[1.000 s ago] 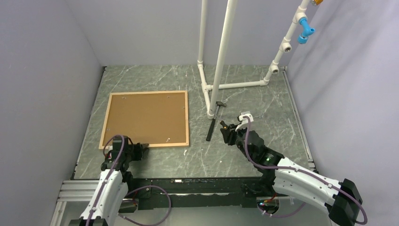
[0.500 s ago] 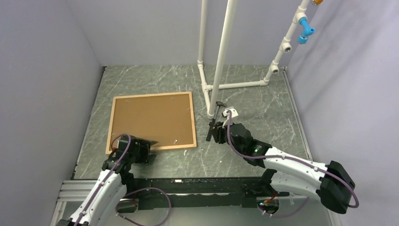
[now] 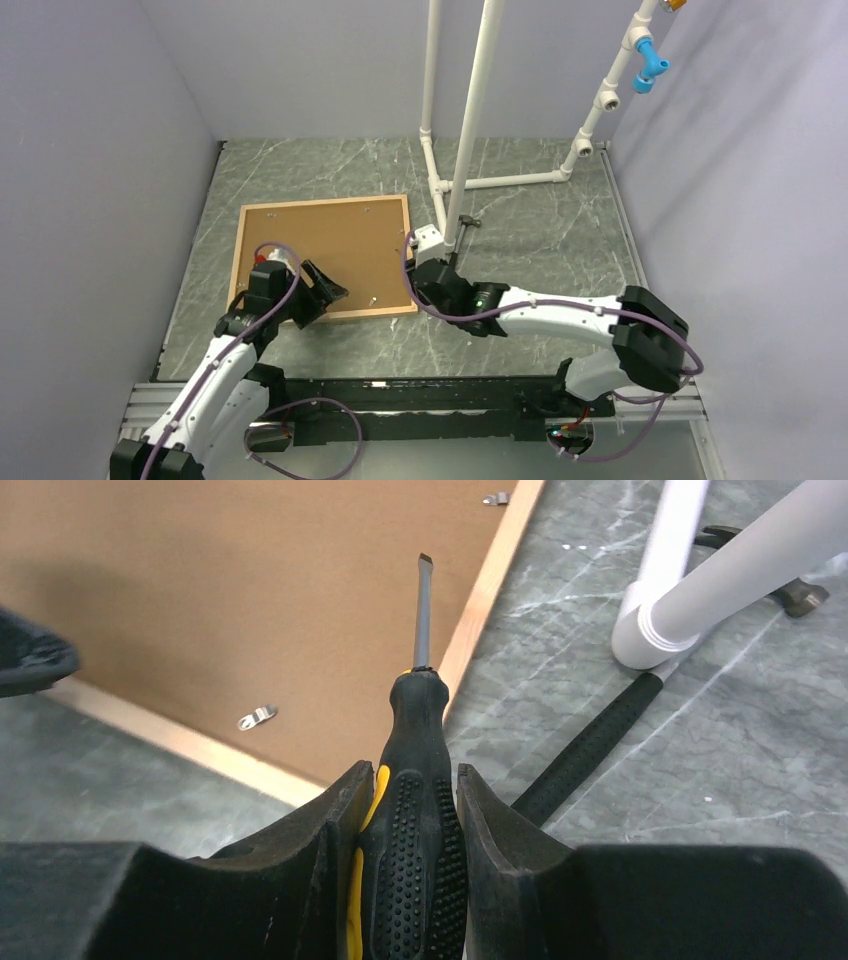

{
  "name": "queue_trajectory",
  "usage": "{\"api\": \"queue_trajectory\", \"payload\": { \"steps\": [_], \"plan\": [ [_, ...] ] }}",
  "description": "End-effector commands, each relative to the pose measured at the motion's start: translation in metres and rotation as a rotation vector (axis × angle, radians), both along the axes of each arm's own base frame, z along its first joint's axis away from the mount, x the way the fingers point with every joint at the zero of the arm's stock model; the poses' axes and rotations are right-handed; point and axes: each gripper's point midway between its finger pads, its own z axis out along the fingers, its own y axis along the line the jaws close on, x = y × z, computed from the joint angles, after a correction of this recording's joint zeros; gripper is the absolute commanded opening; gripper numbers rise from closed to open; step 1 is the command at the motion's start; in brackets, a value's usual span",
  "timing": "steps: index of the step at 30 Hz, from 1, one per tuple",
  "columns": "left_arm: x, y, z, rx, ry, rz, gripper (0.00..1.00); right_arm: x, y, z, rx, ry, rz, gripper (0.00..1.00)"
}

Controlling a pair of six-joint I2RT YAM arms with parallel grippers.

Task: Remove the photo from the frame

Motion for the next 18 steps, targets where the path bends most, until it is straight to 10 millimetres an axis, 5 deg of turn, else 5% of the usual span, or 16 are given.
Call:
{"api": "queue_trajectory", "payload": {
  "steps": [1,9,18],
  "plan": [
    [0.015,-0.015,0.021,0.087,-0.209,-0.26,0.74,0.019,-0.003,0.001,-0.043,-0.007,-0.143,0.0],
    [0.024,-0.03,0.009,0.047,-0.267,-0.315,0.34,0.032,0.008,-0.011,-0.119,0.013,-0.206,0.0],
    [0.027,-0.039,0.0,0.042,-0.261,-0.344,0.18,0.047,0.017,-0.016,-0.156,-0.016,-0.246,0.0]
  ]
}}
